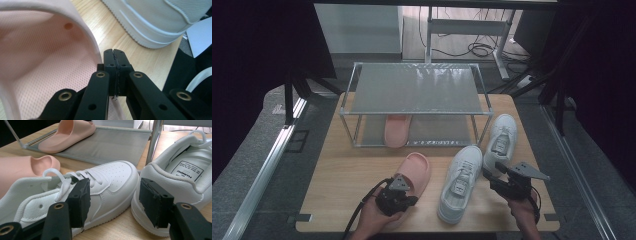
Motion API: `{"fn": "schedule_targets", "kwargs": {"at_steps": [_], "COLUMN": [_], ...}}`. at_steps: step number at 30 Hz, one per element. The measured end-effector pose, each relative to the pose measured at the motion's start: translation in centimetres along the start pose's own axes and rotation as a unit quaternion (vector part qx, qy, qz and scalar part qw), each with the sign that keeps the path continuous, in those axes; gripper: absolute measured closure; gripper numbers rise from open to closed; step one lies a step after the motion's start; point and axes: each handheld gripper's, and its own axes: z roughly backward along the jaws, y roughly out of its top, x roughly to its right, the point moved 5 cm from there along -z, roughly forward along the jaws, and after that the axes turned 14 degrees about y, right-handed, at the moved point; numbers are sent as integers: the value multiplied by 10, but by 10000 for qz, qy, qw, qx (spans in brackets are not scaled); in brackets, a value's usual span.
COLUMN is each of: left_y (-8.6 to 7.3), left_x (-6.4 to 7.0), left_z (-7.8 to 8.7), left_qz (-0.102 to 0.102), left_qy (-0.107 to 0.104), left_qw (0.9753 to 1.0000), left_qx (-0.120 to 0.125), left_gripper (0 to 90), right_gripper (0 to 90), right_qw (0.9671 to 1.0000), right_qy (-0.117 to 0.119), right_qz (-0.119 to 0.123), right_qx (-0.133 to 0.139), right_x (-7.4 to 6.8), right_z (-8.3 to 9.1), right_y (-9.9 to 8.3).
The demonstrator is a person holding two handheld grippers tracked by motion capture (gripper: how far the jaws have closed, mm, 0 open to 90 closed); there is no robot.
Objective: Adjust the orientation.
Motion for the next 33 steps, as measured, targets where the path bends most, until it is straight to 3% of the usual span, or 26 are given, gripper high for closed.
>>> {"fn": "schedule_targets", "kwargs": {"at_steps": [5,10,14,15,19,26,33], "left_y": [-2,-1,2,4,5,5,10], "left_x": [-10,-10,-13,-16,-22,-27,-24], "left_z": [3,4,11,17,23,21,7], "left_qz": [119,123,174,266,442,534,572], "left_qy": [78,90,140,136,199,227,250], "left_qw": [9999,9999,9995,9989,9976,9972,9975], "left_qx": [-16,32,225,357,504,472,333], "left_gripper": [887,852,792,766,712,666,642], "right_gripper": [425,426,426,425,425,425,425], "right_qw": [10000,10000,10000,10000,10000,10000,10000], "right_qy": [-5,-4,-7,-11,-5,-7,-16], "right_qz": [-4,-3,-5,-4,-6,-14,-28], "right_qx": [-22,-24,-8,-2,-12,-27,-1], "right_x": [0,0,1,1,0,1,2], "right_z": [-1,-1,0,0,-1,-2,0], "right_y": [-1,-1,-1,0,0,-1,0]}}
